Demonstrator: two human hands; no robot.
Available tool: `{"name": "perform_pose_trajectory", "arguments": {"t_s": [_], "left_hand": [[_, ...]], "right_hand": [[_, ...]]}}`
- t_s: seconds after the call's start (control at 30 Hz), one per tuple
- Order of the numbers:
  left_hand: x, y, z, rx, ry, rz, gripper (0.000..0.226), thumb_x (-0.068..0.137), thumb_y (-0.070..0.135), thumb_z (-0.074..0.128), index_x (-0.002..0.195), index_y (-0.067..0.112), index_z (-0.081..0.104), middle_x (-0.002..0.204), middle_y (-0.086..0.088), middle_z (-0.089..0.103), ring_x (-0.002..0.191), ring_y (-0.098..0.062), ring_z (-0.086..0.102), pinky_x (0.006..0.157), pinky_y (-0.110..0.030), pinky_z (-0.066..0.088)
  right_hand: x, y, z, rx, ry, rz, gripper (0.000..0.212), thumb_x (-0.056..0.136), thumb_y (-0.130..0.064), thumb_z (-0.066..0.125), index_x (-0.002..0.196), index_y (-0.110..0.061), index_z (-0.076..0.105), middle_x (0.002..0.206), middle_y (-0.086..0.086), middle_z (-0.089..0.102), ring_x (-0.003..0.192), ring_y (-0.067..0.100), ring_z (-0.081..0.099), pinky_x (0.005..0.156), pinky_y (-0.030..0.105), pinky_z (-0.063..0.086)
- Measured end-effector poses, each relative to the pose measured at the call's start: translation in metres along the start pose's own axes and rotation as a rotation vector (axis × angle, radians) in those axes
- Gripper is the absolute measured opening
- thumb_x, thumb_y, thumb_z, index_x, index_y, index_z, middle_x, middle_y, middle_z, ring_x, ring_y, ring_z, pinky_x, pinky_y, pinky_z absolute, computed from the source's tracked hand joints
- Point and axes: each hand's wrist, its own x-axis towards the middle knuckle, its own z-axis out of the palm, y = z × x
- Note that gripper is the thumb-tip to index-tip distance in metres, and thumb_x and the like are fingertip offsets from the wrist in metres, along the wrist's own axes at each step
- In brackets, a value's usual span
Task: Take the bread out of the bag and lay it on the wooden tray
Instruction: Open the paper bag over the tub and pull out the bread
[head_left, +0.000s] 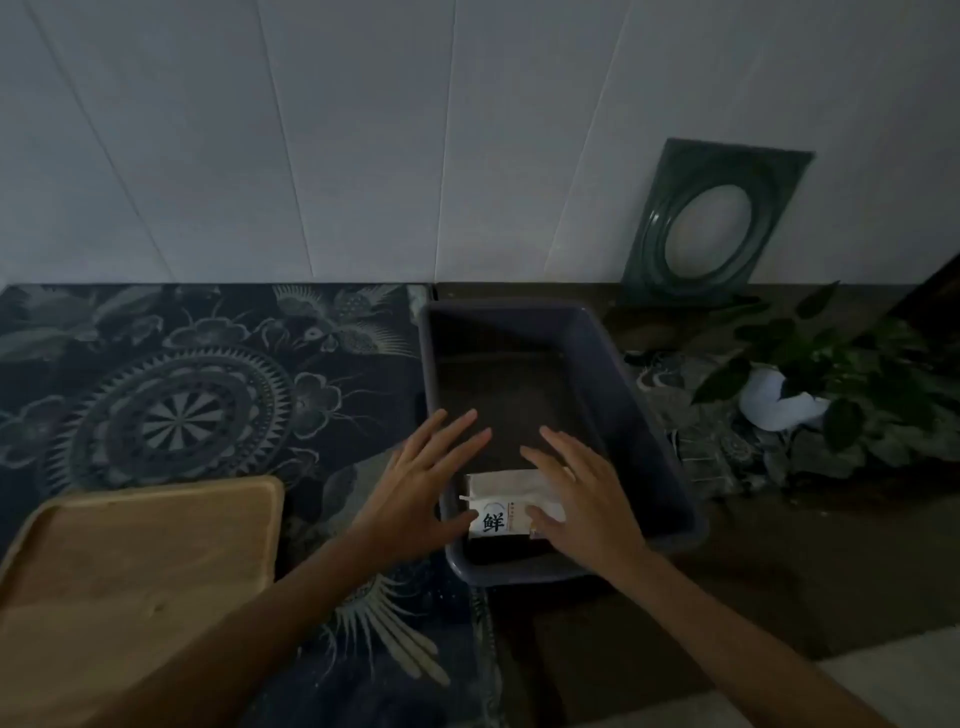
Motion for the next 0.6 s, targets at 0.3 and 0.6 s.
{"name": "perform_pose_trajectory", "arguments": {"t_s": [0.3, 0.6], "left_hand": [[0.011, 0.004, 0.015, -0.023, 0.01, 0.073, 0.048, 0.083, 0.017, 0.081, 0.129, 0.021, 0.069, 0.134, 0.001, 0.067, 0.125, -0.026, 0.061, 0.096, -0.047, 0.055], [0.016, 0.01, 0.016, -0.033, 0.113, 0.086, 0.025, 0.081, 0.004, 0.082, 0.105, 0.011, 0.079, 0.109, -0.003, 0.078, 0.093, -0.024, 0.075, 0.083, -0.044, 0.058]], "right_hand": [[-0.002, 0.014, 0.009, 0.007, 0.227, -0.065, 0.031, 0.083, -0.013, 0.081, 0.112, -0.022, 0.075, 0.118, -0.001, 0.068, 0.107, 0.019, 0.06, 0.089, 0.04, 0.05], [0.005, 0.04, 0.017, 0.082, 0.26, -0.136, 0.021, 0.087, -0.011, 0.079, 0.107, -0.016, 0.077, 0.108, 0.002, 0.071, 0.098, 0.019, 0.064, 0.084, 0.036, 0.051]]}}
